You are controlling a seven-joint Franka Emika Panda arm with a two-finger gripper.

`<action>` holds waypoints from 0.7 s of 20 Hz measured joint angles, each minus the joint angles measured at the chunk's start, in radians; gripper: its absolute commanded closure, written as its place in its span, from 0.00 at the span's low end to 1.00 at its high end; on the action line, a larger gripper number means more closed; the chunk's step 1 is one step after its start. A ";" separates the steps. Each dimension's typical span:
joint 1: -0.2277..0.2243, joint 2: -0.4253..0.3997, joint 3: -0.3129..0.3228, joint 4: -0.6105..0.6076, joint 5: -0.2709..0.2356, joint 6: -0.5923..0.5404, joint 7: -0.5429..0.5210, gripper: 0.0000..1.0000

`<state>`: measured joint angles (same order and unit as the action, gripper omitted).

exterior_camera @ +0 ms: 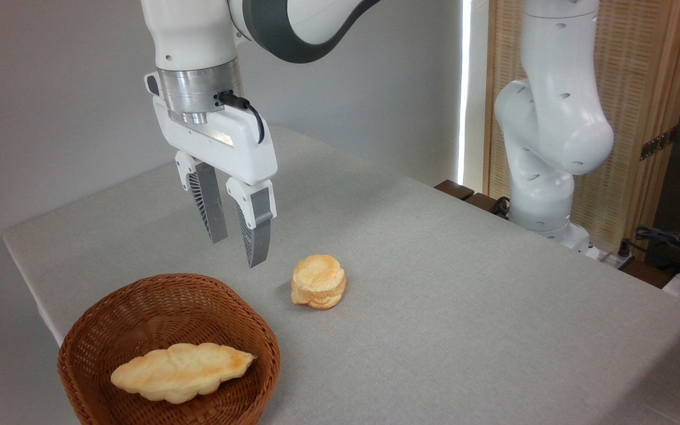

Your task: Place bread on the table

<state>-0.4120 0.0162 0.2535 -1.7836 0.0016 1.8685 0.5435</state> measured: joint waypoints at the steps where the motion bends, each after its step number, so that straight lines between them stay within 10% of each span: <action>1: 0.000 0.000 0.000 0.000 0.000 0.000 0.000 0.00; 14: 0.001 -0.001 0.008 0.006 0.000 0.000 0.000 0.00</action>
<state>-0.4114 0.0150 0.2616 -1.7774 0.0016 1.8685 0.5435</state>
